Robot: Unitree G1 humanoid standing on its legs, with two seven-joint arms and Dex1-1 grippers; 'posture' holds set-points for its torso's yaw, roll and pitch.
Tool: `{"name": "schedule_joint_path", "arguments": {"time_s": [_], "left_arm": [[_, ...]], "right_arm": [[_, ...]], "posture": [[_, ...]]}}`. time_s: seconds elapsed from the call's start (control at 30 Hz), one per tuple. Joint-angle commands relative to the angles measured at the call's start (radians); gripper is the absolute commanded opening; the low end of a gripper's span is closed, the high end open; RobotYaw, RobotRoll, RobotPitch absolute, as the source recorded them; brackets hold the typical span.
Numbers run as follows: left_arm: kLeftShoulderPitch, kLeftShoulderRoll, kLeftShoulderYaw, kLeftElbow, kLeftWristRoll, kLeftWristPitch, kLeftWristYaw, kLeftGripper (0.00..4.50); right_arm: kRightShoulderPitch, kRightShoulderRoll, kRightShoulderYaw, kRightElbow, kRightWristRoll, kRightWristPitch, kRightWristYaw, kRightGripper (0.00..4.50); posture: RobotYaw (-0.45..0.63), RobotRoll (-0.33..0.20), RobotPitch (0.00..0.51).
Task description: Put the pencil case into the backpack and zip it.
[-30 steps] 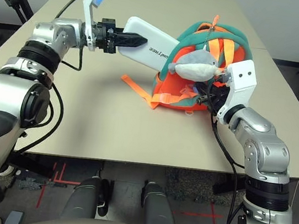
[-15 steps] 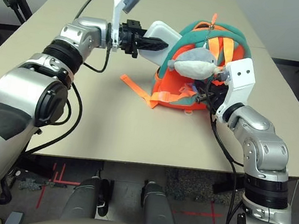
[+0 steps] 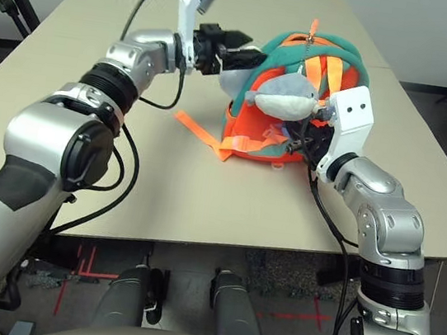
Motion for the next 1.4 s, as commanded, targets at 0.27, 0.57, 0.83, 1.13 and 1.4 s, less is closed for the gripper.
{"name": "schedule_joint_path", "arguments": {"time_s": [0.27, 0.57, 0.83, 1.13, 1.4], "left_arm": [[0.012, 0.171, -0.020, -0.146, -0.019, 0.130, -0.201, 4.50], [0.129, 0.201, -0.061, -0.292, -0.030, 0.207, -0.225, 4.50], [0.176, 0.186, -0.094, -0.335, -0.028, 0.218, -0.214, 4.50], [0.162, 0.166, -0.091, -0.297, -0.027, 0.194, -0.172, 4.50], [0.164, 0.159, -0.089, -0.278, -0.030, 0.187, -0.167, 3.15]], "right_arm": [[-0.018, 0.011, 0.036, 0.074, -0.025, 0.001, 0.024, 0.26], [-0.030, 0.012, 0.043, 0.099, -0.036, -0.013, 0.041, 0.26], [-0.031, 0.011, 0.043, 0.102, -0.041, -0.016, 0.047, 0.26], [-0.032, 0.010, 0.041, 0.099, -0.044, -0.014, 0.046, 0.26], [-0.031, 0.012, 0.041, 0.096, -0.046, -0.013, 0.047, 0.26]], "posture": [[-0.21, 0.000, 0.113], [-0.20, 0.000, 0.113], [-0.20, 0.000, 0.111], [-0.21, 0.000, 0.103], [-0.21, 0.000, 0.106]]}}
